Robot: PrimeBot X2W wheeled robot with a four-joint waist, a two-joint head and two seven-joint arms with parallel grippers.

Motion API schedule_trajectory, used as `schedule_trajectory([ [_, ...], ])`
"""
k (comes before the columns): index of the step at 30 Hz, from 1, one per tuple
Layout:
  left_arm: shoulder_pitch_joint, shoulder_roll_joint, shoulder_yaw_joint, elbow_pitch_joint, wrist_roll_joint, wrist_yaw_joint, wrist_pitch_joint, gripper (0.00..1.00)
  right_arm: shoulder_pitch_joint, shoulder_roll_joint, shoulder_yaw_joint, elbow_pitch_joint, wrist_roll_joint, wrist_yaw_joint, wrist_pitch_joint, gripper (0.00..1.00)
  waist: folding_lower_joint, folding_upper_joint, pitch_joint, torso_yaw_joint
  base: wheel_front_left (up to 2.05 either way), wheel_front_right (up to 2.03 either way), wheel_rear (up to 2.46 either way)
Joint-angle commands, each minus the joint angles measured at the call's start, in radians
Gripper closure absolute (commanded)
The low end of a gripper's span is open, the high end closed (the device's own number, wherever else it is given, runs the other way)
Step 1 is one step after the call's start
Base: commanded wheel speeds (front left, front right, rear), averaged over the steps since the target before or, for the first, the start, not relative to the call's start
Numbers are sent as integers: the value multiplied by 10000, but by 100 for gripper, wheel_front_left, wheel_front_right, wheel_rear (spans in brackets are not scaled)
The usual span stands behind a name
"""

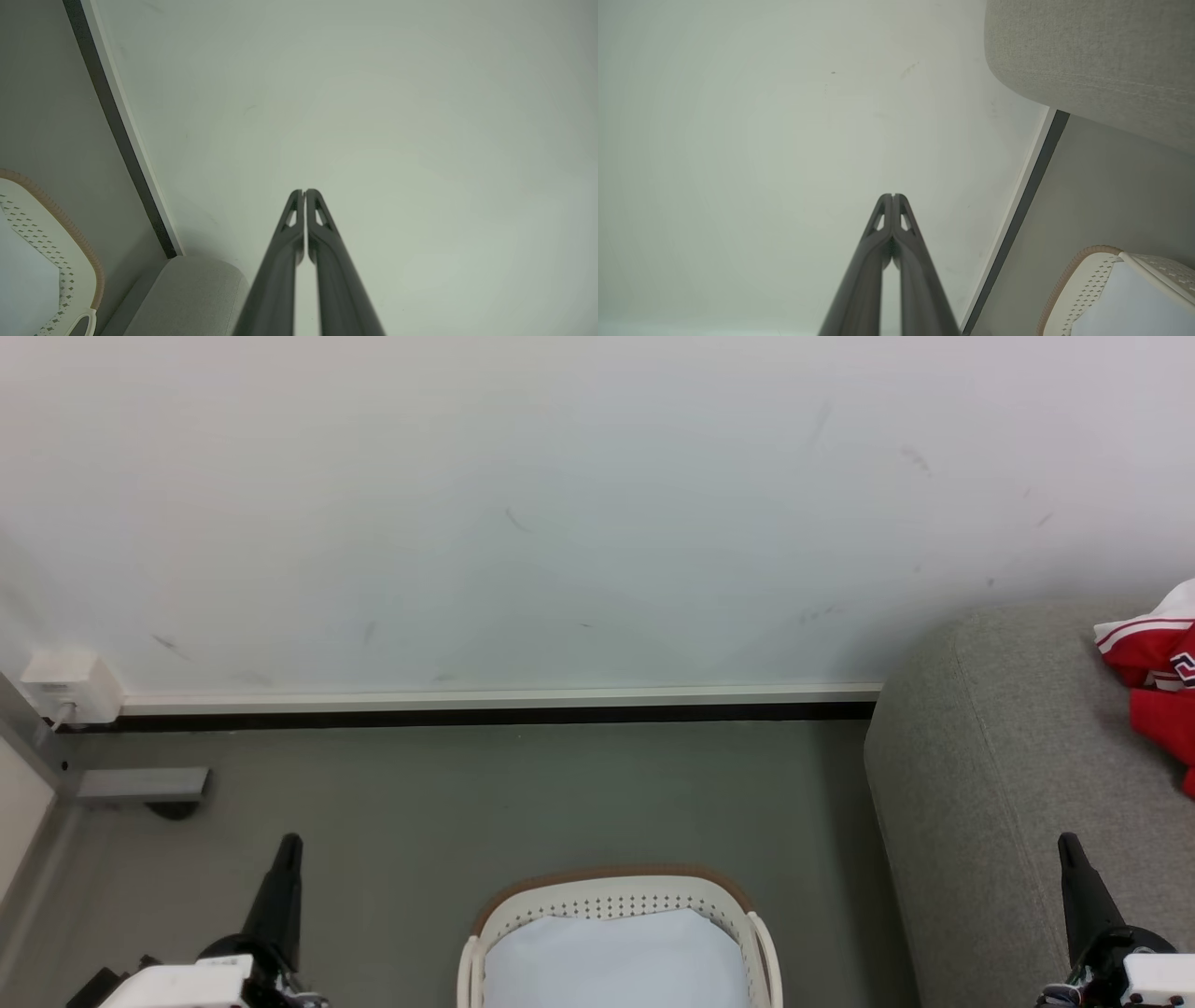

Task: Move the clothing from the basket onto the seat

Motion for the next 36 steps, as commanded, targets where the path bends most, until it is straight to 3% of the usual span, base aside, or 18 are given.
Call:
schedule_trajectory([
  [1, -73, 17, 28, -36, -138, -67, 41, 100, -128, -81, -42, -50, 20, -21, 31, 100, 0, 0, 0, 1, 0, 0, 0],
  [36, -73, 17, 25, -39, -140, -68, 40, 100, -128, -80, -41, -49, 21, -21, 29, 100, 0, 0, 0, 1, 0, 0, 0],
])
